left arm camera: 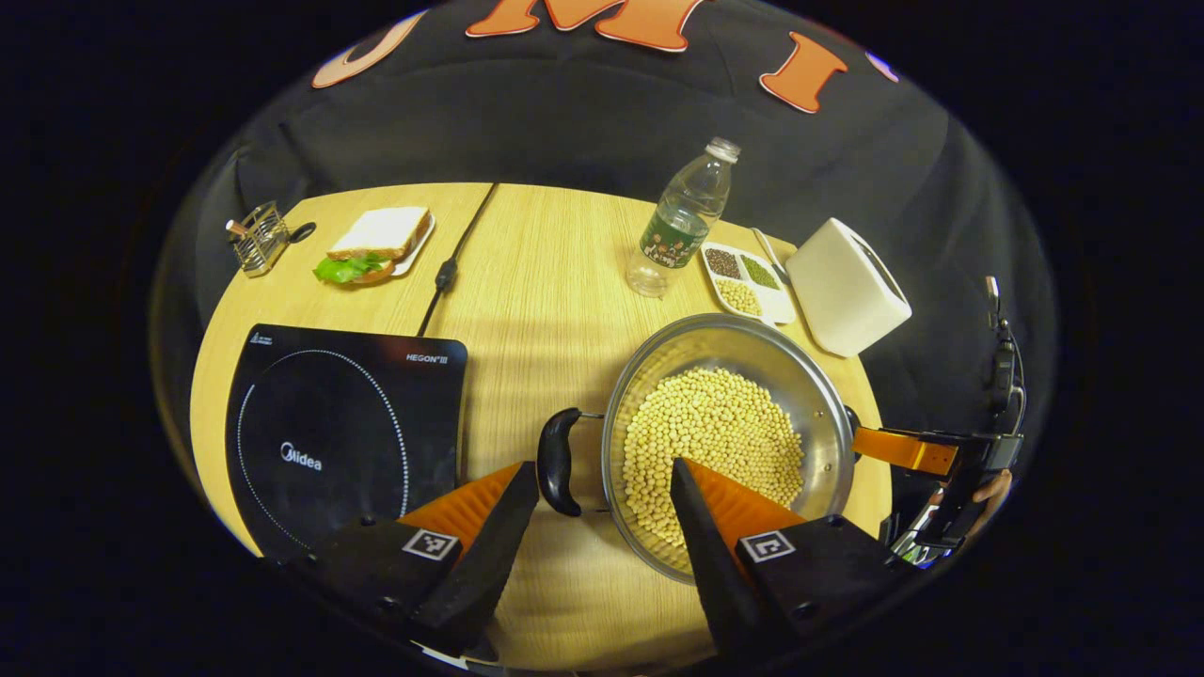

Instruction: First push the handle of the pot to place it horizontally, then grasp the pot with both hands and set it on the induction cooktop.

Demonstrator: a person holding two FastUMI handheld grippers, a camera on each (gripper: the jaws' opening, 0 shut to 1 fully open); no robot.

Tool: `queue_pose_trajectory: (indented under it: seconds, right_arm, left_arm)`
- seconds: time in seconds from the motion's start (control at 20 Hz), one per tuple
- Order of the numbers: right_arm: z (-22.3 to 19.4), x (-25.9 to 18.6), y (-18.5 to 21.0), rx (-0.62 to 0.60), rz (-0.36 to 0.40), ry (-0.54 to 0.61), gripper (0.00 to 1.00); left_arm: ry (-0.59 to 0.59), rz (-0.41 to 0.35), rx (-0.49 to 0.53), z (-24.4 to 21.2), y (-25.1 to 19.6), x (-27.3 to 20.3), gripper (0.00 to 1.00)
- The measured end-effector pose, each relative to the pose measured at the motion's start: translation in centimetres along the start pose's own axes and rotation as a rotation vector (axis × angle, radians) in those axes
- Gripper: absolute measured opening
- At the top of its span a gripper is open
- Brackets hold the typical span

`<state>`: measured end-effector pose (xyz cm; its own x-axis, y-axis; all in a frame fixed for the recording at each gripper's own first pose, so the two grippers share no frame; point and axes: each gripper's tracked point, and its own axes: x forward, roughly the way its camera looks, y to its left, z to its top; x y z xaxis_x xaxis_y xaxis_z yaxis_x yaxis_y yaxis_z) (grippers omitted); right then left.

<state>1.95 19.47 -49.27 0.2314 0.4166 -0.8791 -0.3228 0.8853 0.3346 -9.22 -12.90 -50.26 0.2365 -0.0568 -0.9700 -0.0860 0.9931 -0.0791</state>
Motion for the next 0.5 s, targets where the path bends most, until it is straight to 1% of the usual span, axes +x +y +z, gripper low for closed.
queue_pose_trajectory:
  seconds: [0.05, 0.1, 0.25, 0.35, 0.5]
  right_arm:
    - [0.3, 0.4, -0.1, -0.012, -0.009, -0.008, 0.93]
    - [0.6, 0.8, 0.0, -0.018, -0.014, -0.022, 0.93]
    - [0.4, 2.5, 0.8, -0.027, 0.003, -0.025, 0.92]
    - [0.4, 3.4, 1.0, -0.034, 0.004, -0.033, 0.92]
    - [-0.1, 4.6, 1.2, -0.055, -0.002, -0.035, 0.90]
  left_arm:
    - [-0.008, 0.024, 0.014, 0.2, 0.4, 0.8, 0.94]
    - [-0.024, 0.033, 0.024, 0.4, 0.7, 1.6, 0.93]
    - [-0.006, 0.055, 0.011, -0.6, 0.7, 3.3, 0.93]
    - [-0.019, 0.060, 0.008, -0.6, 0.7, 4.2, 0.94]
    - [-0.005, 0.092, 0.042, -1.0, 1.3, 5.3, 0.91]
